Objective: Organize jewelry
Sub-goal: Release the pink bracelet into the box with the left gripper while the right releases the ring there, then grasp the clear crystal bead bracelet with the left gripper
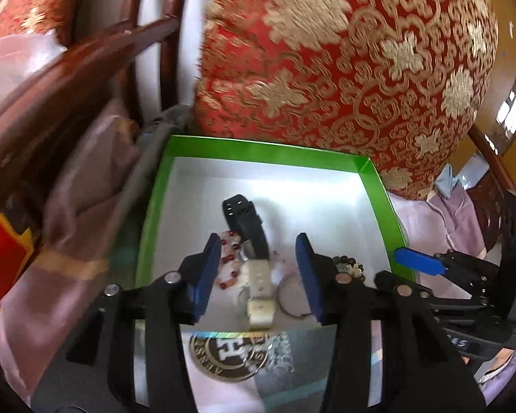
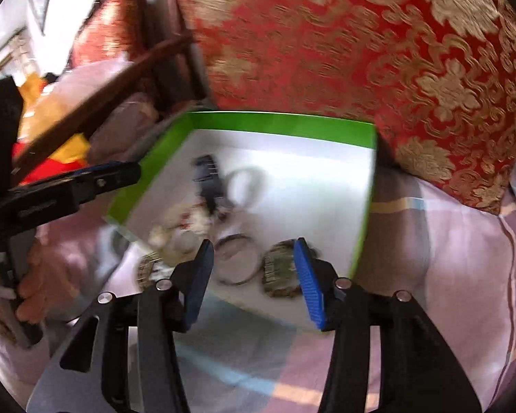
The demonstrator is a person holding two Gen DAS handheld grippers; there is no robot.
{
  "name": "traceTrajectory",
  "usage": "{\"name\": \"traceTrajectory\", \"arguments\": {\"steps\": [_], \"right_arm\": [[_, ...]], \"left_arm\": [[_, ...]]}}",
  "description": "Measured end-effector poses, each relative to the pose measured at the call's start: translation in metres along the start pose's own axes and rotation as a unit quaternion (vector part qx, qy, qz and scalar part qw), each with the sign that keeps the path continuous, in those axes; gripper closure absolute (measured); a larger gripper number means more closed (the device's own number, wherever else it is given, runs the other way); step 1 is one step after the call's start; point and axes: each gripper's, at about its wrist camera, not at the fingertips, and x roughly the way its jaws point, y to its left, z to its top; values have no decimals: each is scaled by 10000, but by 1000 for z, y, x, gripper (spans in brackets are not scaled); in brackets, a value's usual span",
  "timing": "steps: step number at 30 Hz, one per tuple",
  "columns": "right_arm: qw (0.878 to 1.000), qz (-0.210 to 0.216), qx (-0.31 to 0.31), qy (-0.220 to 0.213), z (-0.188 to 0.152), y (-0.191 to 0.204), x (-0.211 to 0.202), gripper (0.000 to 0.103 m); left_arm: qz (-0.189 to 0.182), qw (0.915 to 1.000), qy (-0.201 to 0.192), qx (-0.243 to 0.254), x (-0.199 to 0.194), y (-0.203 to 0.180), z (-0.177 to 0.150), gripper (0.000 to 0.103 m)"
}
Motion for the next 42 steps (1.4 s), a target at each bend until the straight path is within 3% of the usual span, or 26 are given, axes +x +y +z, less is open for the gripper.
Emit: {"name": "traceTrajectory", "arguments": {"steps": [4, 6, 8, 11, 18, 23, 25, 29, 32, 34, 40, 42], "right_arm": [[9971, 315, -582, 369, -18, 33, 5, 55], [9949, 379, -737, 571, -25, 44, 19, 60], [9938, 421, -701, 759, -30, 50, 36, 65], [9919, 317, -718, 997, -36, 53, 57, 70], [9903, 310, -635, 1193, -49, 47, 67, 70], [9911, 279, -500, 1198, -51, 38, 67, 70], [9920, 259, -407, 1163, -51, 34, 64, 70], [9927, 325, -258, 1133, -49, 29, 66, 70], [9920, 444, -243, 1152, -49, 34, 73, 70], [9909, 201, -435, 1260, -52, 43, 83, 71], [9884, -24, -511, 1428, -56, 41, 89, 93], [9879, -36, -568, 1442, -58, 43, 89, 95]], "left_arm": [[139, 9999, -38, -21, -25, 11, -25, 57], [208, 9996, 181, 86, -25, 11, -46, 57], [258, 9984, 458, 185, -15, 10, -62, 61], [171, 9946, 1015, 143, 15, 9, -81, 83], [191, 9882, 1479, 351, 54, 2, -98, 83], [456, 9880, 1335, 629, 61, -7, -101, 87], [468, 9866, 1326, 824, 60, -15, -103, 96], [-216, 9849, 1514, 810, 53, -24, -114, 96], [-443, 9834, 1588, 759, 49, -28, -124, 96], [-500, 9832, 1618, 683, 46, -26, -128, 96], [-347, 9832, 1599, 808, 44, -27, -131, 95], [-337, 9833, 1596, 807, 44, -26, -131, 95]]}}
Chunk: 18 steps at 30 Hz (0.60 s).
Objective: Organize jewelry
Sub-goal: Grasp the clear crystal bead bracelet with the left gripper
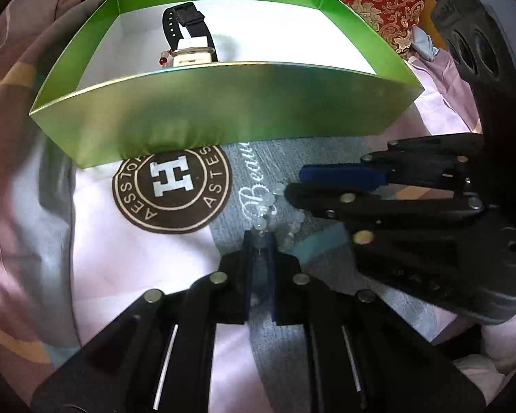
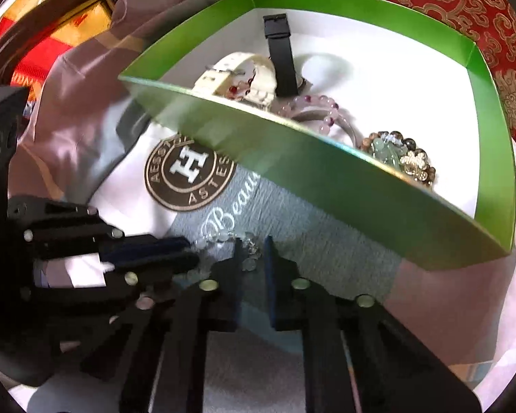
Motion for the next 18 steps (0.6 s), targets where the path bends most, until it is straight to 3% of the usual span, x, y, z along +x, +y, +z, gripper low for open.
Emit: {"name": "traceTrajectory", "arguments": {"steps": [5, 10, 18], "right_arm": [[9999, 87, 61, -77, -2, 2, -7, 96], [9989, 227, -21, -407, 1, 3, -35, 96], [9960, 197, -40, -868, 8, -4, -77, 96]], "left_arm": [[-78, 9998, 14, -156, -1, 4, -1, 95], [80, 9996, -58, -259, -11, 10, -1, 96], [220, 9981, -543, -210, -54, 11, 11, 96]]}}
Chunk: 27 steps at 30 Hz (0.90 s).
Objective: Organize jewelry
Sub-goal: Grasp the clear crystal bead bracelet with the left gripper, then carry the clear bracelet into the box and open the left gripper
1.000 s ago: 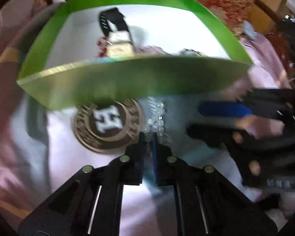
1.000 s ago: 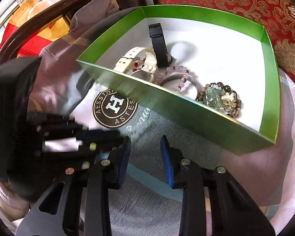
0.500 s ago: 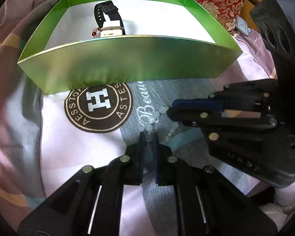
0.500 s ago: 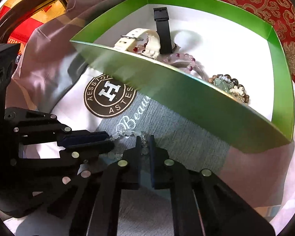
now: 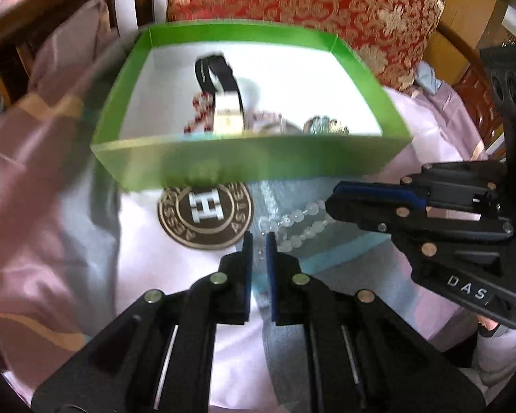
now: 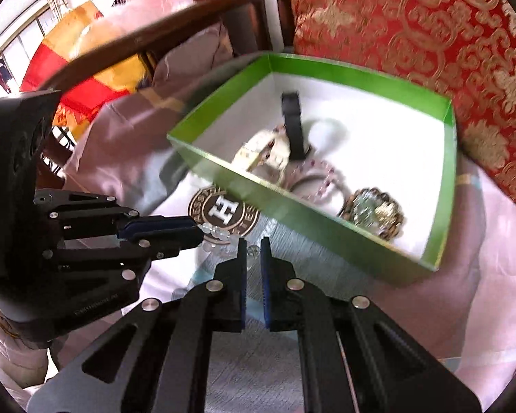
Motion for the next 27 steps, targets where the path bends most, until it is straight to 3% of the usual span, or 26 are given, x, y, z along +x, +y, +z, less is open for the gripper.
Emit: {"name": "traceTrajectory", "arguments": {"steps": [15, 21, 27], "right_arm": [[9966, -604, 43, -566, 56, -42, -37, 96], [9956, -753, 27, -558, 77, -56, -23, 96], [9961, -725, 197, -456, 79, -75, 3, 96]], "left_arm": [[-40, 9961, -803, 352, -26, -33, 87, 96], [40, 9944, -973, 418, -19, -32, 116, 96], [152, 9956, -810, 455, 13, -28, 131, 96]]}}
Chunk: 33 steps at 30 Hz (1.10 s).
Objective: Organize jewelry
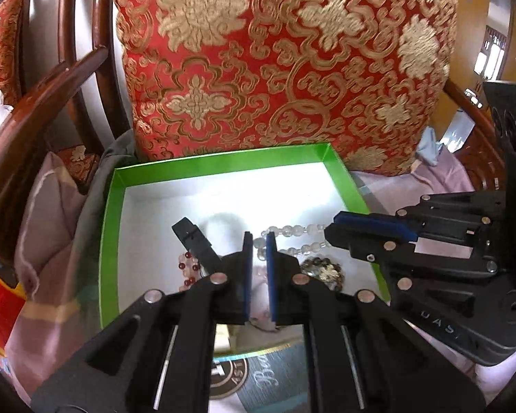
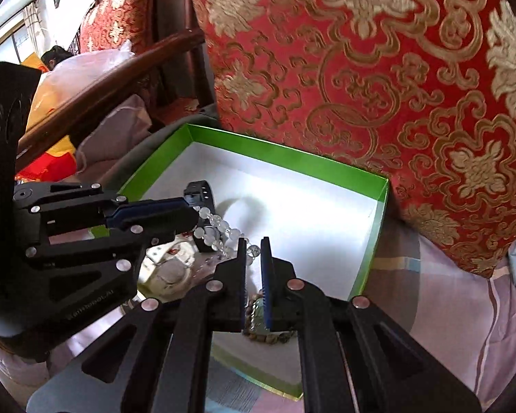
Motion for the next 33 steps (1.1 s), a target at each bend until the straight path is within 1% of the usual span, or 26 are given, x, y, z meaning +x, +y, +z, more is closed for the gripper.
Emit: {"name": "traceTrajectory", "arguments": {"steps": [1, 4, 5, 8, 9, 10, 11, 12, 13, 14, 15, 16, 17, 18, 19, 20, 22, 25, 26, 28, 30, 33], "right_arm": [[10000, -86, 23, -12, -1, -1, 4, 95], [9996, -192, 207, 24, -4, -8, 9, 70], [9994, -178, 288, 6, -5, -11, 9, 63], [9988, -86, 478, -100, -7, -17, 3, 55], [9987, -107, 489, -129, -7, -18, -1, 55], [9986, -185, 471, -164, -7, -16, -5, 52], [9984, -270, 456, -198, -7, -15, -8, 47], [9978, -420, 437, -254, -7, -13, -12, 44], [9971, -547, 432, -304, -7, -12, -16, 38], [9965, -629, 438, -342, -7, -12, -19, 35], [9955, -730, 470, -390, -8, -12, -23, 28], [9945, -802, 519, -419, -10, -13, -26, 20], [9927, -913, 630, -471, -13, -15, -30, 14], [9910, -983, 750, -518, -16, -17, -34, 12], [9889, -1019, 939, -532, -21, -20, -37, 8], [9880, -1005, 1055, -508, -24, -21, -37, 6], [9859, -906, 1323, -471, -31, -25, -38, 6], [9852, -875, 1425, -365, -38, -24, -39, 6], [9855, -896, 1405, -329, -39, -22, -38, 6], [9849, -1012, 1374, -290, -42, -16, -40, 6], [9849, -1052, 1340, -293, -45, -12, -43, 6], [9851, -1090, 1300, -270, -49, -6, -44, 4]], "left_arm": [[14, 10000, 23, 6, 4, 0, -1, 96], [75, 10000, 32, 23, 17, 1, -4, 94], [126, 9999, 31, 10, 19, 3, -6, 80], [362, 9992, -18, -150, 21, 12, -11, 48], [338, 9992, -45, -211, 19, 16, -12, 45], [315, 9992, -66, -245, 18, 18, -12, 41], [318, 9991, -101, -274, 16, 18, -13, 40], [362, 9989, -145, -269, 14, 17, -13, 39], [407, 9987, -175, -255, 12, 17, -13, 37], [546, 9980, -242, -206, 8, 14, -14, 37], [671, 9972, -291, -151, 5, 12, -15, 35], [757, 9965, -317, -144, 2, 11, -16, 31], [869, 9955, -333, -189, -2, 12, -17, 24], [965, 9945, -332, -244, -6, 13, -18, 22], [1000, 9941, -325, -276, -10, 15, -20, 16], [995, 9940, -327, -299, -14, 16, -21, 13], [951, 9943, -331, -358, -23, 17, -24, 10], [981, 9937, -262, -473, -31, 18, -26, 3], [953, 9938, -249, -515, -35, 19, -27, 2], [755, 9947, -257, -651, -44, 22, -32, 2], [670, 9948, -335, -683, -50, 21, -34, 2], [823, 9938, -418, -625, -58, 18, -41, 2]]}}
